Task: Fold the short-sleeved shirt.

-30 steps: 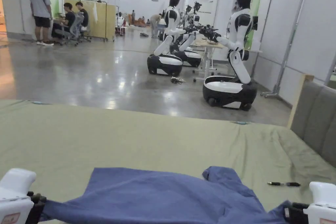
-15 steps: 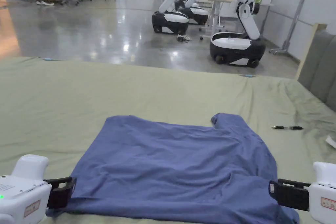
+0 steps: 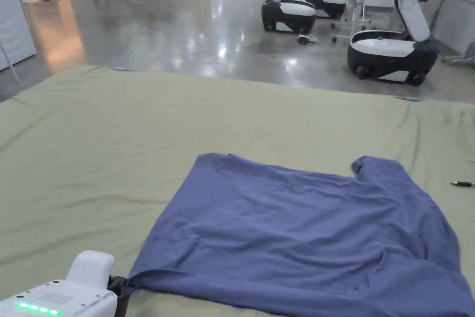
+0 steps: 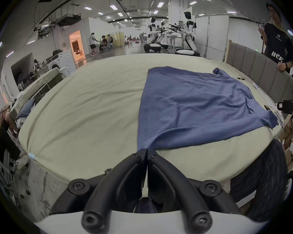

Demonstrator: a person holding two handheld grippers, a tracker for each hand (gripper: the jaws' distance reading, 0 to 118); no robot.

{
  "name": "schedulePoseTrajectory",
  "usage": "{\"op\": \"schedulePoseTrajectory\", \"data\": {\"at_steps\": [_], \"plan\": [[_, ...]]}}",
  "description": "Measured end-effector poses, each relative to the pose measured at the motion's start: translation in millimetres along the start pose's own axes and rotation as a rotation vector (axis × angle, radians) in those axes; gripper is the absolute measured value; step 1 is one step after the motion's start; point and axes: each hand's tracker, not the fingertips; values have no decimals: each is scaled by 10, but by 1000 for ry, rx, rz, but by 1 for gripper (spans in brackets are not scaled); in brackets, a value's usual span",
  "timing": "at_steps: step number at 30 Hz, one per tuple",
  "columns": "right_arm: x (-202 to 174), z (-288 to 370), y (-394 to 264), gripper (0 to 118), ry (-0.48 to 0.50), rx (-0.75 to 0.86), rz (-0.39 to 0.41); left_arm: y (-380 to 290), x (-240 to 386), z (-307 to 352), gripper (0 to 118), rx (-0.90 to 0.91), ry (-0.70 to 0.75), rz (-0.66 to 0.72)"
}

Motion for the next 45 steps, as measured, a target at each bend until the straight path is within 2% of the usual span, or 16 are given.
{"op": "schedulePoseTrajectory", "data": {"at_steps": [2, 3, 6, 9, 11, 15, 16, 17, 18, 22, 23, 25, 27, 36, 41, 45], "plan": [[8, -45, -19, 0, -6, -15, -3, 40, 40, -87, 65, 7, 31, -57], [12, -54, -30, 0, -9, -24, -8, 58, 20, -142, 84, 5, 44, -87], [41, -113, -62, 0, -15, -48, -25, 115, 55, -254, 85, 9, 35, -116], [164, -227, -89, 0, -18, -86, -27, 125, 45, -474, 80, -58, 35, -148], [186, -229, -96, 0, -22, -96, -16, 106, 31, -606, 5, -90, 0, -124], [234, -189, -120, 4, -34, -94, -5, 168, 131, -513, 5, -90, -19, -124], [252, -185, -118, 39, -21, -90, -5, 175, 130, -484, 5, -77, -13, -134], [259, -227, -122, 87, 7, -114, -5, 185, 109, -460, 5, -72, -14, -129], [252, -278, -144, 117, 36, -168, 0, 163, 258, -377, 5, -72, -13, -127], [217, -490, -153, 109, -43, -266, 83, 202, 291, -318, 5, -74, -15, -108], [191, -528, -230, 91, -55, -285, 79, 204, 302, -298, 5, -75, -15, -107], [265, -594, -217, 4, -47, -281, 6, 202, 331, -251, 5, -72, -11, -110], [287, -462, -193, 4, 8, -233, -77, 235, 343, -253, 5, -61, 8, -136], [249, -11, 549, 4, 18, -109, 22, 1036, 415, 29, 5, 102, 37, -182], [288, -627, 1177, 4, 37, -136, 14, 1753, 443, -711, 5, 21, 2, -173], [337, -1404, 1493, 4, 51, -252, -115, 2019, 568, -1587, 5, -131, 53, -180]]}}
